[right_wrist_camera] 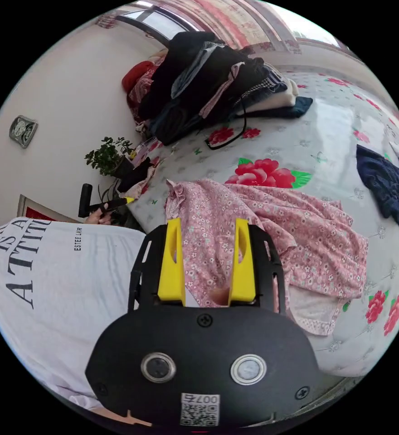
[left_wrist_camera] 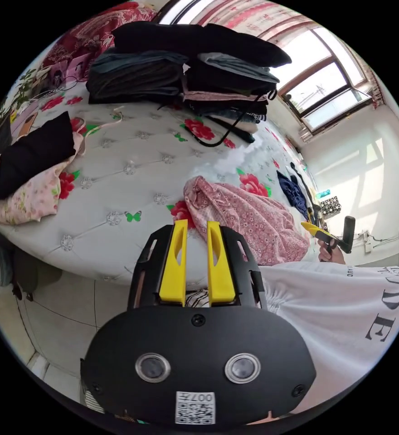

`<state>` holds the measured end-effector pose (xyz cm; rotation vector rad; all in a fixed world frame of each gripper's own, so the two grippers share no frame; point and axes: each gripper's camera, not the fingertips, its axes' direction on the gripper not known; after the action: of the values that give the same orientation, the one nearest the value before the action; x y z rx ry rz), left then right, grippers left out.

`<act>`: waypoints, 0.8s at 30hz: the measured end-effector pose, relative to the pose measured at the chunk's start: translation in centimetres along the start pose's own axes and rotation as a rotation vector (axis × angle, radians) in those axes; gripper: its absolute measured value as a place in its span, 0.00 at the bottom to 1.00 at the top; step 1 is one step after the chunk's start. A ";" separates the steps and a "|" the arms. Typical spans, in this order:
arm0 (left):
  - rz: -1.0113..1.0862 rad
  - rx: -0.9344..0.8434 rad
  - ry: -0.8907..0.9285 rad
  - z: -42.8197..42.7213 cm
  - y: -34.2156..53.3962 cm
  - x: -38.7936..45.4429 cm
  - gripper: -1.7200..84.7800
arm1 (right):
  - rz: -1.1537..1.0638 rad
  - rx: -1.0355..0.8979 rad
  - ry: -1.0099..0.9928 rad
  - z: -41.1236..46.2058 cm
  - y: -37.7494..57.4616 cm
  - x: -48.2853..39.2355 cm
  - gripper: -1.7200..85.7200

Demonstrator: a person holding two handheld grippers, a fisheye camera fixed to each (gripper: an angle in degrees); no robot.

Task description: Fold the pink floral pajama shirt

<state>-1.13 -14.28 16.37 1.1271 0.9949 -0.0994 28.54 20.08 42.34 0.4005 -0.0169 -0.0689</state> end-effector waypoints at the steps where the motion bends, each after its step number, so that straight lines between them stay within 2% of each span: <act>1: 0.001 -0.037 0.027 1.2 -0.2 0.1 0.10 | -0.001 -0.015 0.004 1.4 0.4 -0.2 0.15; 3: 0.016 -0.102 0.079 3.6 -0.7 0.9 0.11 | -0.039 -0.031 -0.015 3.8 0.3 -1.3 0.14; 6: 0.039 -0.229 0.144 8.4 -1.8 2.7 0.13 | -0.165 -0.155 -0.047 9.2 -1.2 -4.6 0.13; 8: 0.035 -0.343 0.146 12.3 -1.9 4.0 0.14 | -0.266 -0.265 0.020 13.4 -1.6 -6.5 0.12; 12: 0.122 -0.366 0.072 12.7 -1.6 6.1 0.09 | -0.291 -0.582 0.232 23.5 -0.2 -5.9 0.10; 13: 0.157 -0.387 0.056 12.5 -1.5 6.6 0.07 | -0.285 -0.497 0.283 23.0 -0.2 -6.0 0.08; 15: 0.184 -0.401 0.074 11.5 -1.2 6.9 0.04 | -0.221 -0.520 0.242 22.5 -0.8 -5.1 0.05; 17: 0.167 -0.279 0.154 7.2 -0.5 7.0 0.02 | -0.175 -0.405 0.191 19.3 -1.4 -4.3 0.04; 21: 0.216 -0.044 0.246 -2.8 0.2 8.4 0.01 | -0.064 0.083 0.147 4.0 -1.3 -2.7 0.02; 24: 0.368 0.169 0.255 -12.8 0.7 11.2 0.01 | -0.081 0.373 0.247 -6.8 1.2 -3.9 0.02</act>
<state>-2.03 0.60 8.11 1.4875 0.9993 0.2673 24.89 24.09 36.52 0.7803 0.2335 -0.0962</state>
